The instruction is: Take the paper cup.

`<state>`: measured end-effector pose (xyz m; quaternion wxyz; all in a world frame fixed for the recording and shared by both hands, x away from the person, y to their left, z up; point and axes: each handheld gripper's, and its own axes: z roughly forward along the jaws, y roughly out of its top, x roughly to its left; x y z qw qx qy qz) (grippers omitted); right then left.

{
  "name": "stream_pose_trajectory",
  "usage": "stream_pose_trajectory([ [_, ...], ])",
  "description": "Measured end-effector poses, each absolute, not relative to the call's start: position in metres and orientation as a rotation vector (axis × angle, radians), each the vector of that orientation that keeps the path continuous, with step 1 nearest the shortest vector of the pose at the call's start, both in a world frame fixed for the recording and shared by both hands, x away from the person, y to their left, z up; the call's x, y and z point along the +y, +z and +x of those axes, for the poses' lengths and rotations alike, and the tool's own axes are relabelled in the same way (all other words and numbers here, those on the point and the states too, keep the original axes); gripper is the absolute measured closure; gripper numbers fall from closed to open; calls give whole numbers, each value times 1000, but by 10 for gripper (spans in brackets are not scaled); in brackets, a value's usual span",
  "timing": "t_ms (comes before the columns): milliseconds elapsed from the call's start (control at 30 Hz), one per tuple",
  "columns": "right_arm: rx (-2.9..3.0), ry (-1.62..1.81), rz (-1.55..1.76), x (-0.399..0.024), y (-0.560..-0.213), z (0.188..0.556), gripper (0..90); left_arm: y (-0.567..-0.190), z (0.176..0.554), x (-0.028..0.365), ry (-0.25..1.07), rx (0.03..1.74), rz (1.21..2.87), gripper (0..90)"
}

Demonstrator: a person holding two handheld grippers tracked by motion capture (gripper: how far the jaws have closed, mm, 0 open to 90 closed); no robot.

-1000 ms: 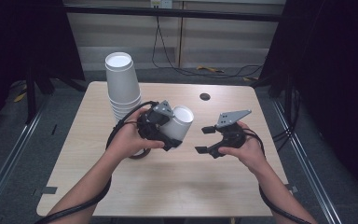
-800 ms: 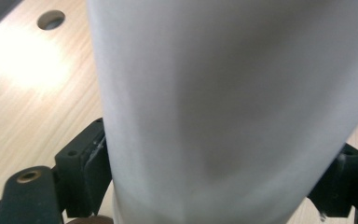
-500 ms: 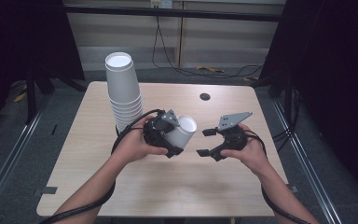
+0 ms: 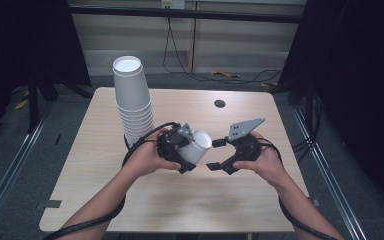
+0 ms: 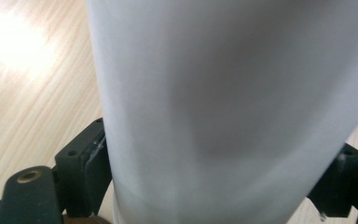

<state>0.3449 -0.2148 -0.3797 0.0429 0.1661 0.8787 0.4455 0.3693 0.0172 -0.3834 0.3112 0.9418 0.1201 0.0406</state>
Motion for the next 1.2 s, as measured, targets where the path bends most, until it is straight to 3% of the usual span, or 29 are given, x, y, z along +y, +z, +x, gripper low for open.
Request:
stream_pose_trajectory([
  [1200,2787,1306,526,-199,-378,349,188,-393,359,-8,64,159,2559,160],
])
